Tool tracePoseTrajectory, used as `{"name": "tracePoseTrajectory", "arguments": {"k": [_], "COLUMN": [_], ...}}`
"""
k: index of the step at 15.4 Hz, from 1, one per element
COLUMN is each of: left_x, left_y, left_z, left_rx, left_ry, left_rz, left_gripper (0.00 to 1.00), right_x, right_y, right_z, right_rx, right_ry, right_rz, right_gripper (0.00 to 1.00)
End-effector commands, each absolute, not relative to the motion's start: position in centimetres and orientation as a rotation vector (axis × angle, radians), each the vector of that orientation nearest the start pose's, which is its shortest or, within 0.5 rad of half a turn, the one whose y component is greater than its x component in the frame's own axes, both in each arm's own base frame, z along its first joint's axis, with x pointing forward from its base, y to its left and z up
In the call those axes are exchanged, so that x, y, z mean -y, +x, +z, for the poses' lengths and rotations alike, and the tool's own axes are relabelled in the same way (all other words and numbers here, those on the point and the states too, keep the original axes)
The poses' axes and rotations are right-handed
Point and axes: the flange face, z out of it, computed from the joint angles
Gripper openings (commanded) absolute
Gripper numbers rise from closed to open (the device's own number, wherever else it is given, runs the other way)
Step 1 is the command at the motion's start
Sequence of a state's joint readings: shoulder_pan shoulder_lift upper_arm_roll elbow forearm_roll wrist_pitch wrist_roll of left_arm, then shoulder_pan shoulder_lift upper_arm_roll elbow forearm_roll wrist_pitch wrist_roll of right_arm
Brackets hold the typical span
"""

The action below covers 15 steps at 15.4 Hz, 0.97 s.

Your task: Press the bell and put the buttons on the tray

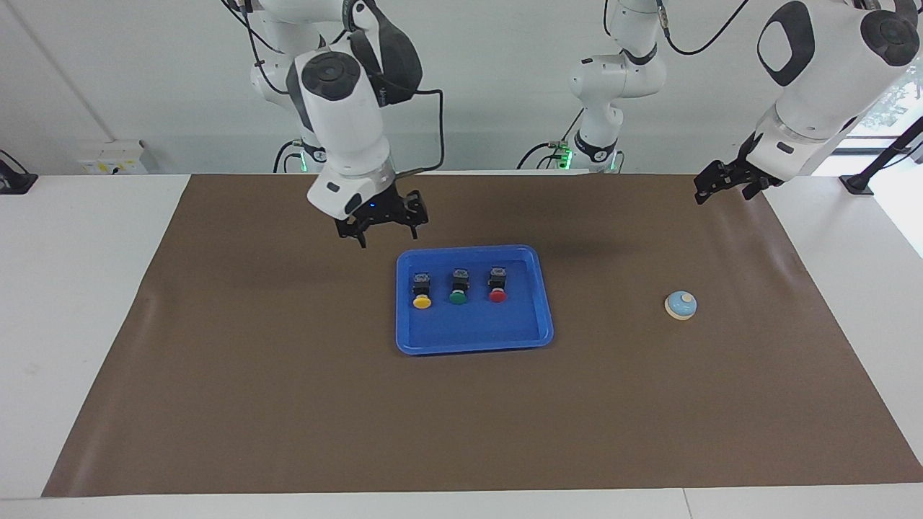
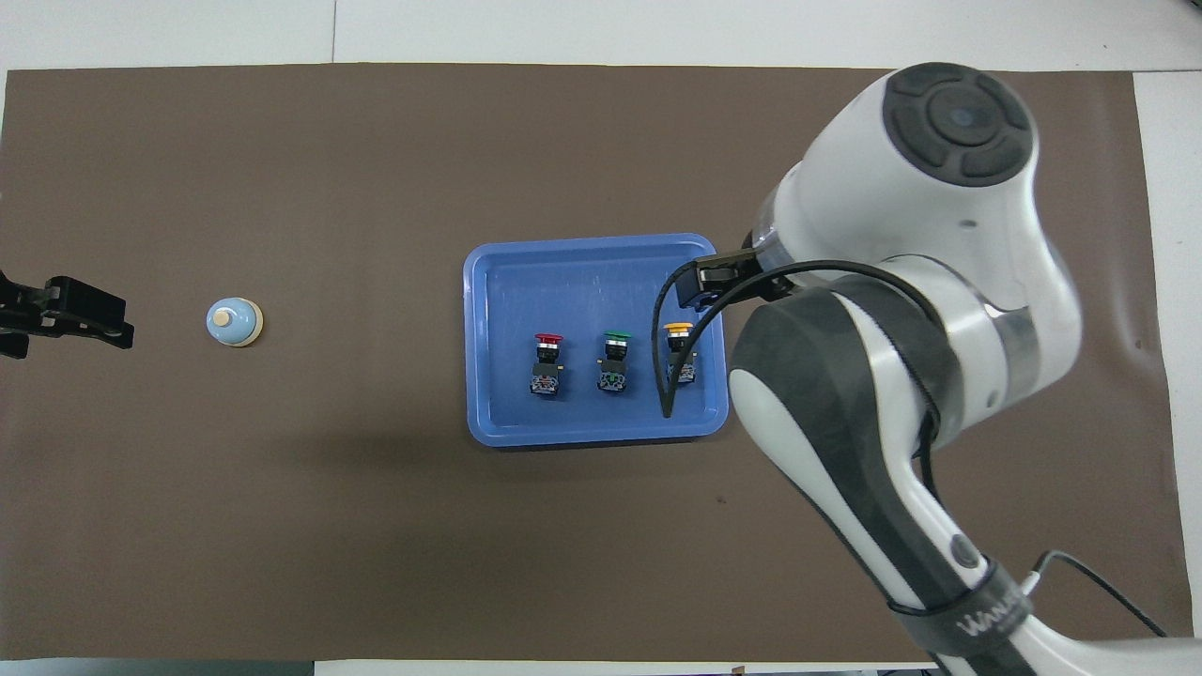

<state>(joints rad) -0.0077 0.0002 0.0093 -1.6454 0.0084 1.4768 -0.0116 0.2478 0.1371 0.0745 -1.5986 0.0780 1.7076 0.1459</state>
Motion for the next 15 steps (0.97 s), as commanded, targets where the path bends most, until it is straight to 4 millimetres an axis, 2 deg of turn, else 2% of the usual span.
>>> {"name": "tracePoseTrajectory", "arguments": {"k": [1,3,6,12,15], "left_x": [-0.3,-0.3,-0.3,-0.3,-0.3], "left_y": [53.5,53.5,53.5,53.5,53.5], "left_z": [58.6,58.6,58.6,58.6,58.6], "left_rx": [0.031,0.034,0.031,0.031,0.031], "left_ry": [-3.114,-3.115,-3.115,-3.114,-3.115], "left_rz": [0.246,0.246,0.246,0.246,0.246], "left_gripper": [1.0,1.0,1.0,1.0,1.0], "right_x": [-14.5,-11.4,-8.5,-3.4,-2.1], "right_y": [54.9,54.0,52.7,53.7,53.6], "right_z": [55.9,56.9,57.4,57.8,57.7], "right_rx": [0.297,0.299,0.306,0.141,0.102], "right_ry": [-3.065,-3.093,-3.143,-3.152,-3.153], "right_rz": [0.052,0.03,0.074,0.051,0.063], "right_gripper": [1.0,1.0,1.0,1.0,1.0]}}
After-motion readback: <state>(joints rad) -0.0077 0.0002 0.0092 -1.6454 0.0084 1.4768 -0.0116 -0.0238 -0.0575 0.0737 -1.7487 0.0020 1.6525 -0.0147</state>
